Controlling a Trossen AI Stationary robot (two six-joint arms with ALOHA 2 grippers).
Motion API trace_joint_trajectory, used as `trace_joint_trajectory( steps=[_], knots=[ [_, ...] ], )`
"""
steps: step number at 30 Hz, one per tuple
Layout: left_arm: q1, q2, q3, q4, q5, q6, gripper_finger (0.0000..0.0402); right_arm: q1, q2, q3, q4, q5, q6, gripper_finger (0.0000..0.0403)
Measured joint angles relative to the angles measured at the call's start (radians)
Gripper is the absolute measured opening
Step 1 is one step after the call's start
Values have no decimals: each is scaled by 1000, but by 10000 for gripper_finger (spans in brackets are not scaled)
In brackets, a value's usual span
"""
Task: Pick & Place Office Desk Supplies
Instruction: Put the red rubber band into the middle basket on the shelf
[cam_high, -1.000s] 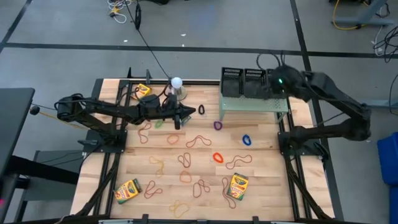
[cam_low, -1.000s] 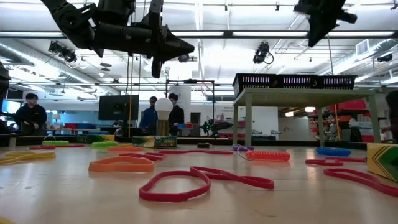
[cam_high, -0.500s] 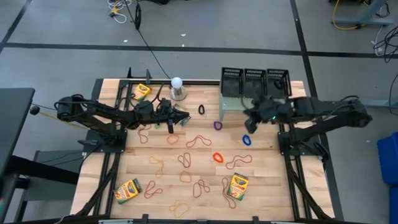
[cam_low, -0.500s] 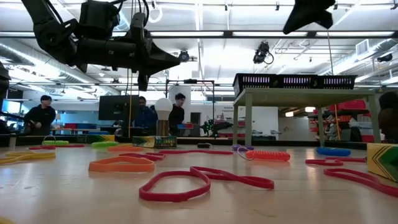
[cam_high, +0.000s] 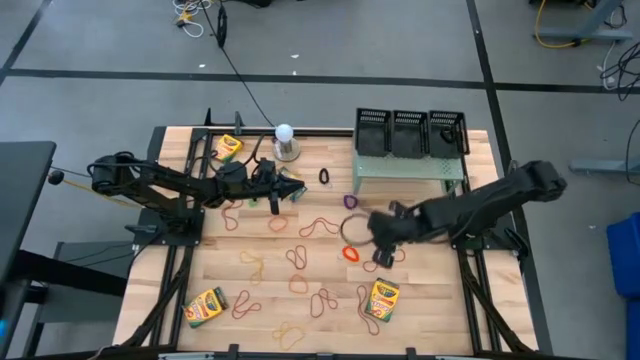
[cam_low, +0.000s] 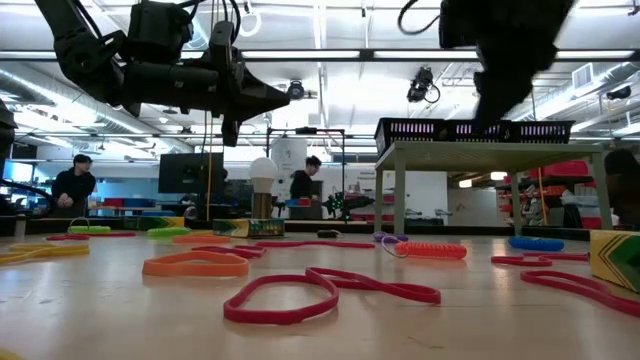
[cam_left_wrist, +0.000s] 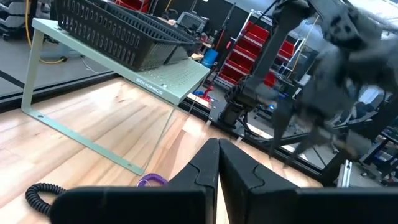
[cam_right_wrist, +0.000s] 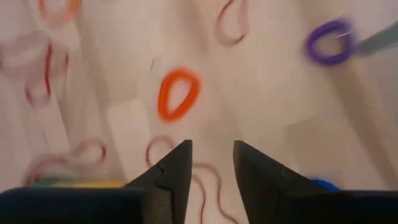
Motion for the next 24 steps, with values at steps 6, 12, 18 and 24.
trace_joint_trajectory(
  steps=[6, 12, 18, 24],
  knots=[
    [0, 0, 0, 0, 0, 0, 16, 22, 135, 0, -9, -121, -150, 152],
    [0, 0, 0, -3, 5, 0, 16, 22, 244, 0, -14, -158, -227, 155],
    [0, 0, 0, -6, 56, 0, 16, 21, 294, -1, -16, -165, -283, 118],
    [0, 0, 1, -12, 55, 0, 16, 21, 320, -6, -24, -191, -303, 82]
  ],
)
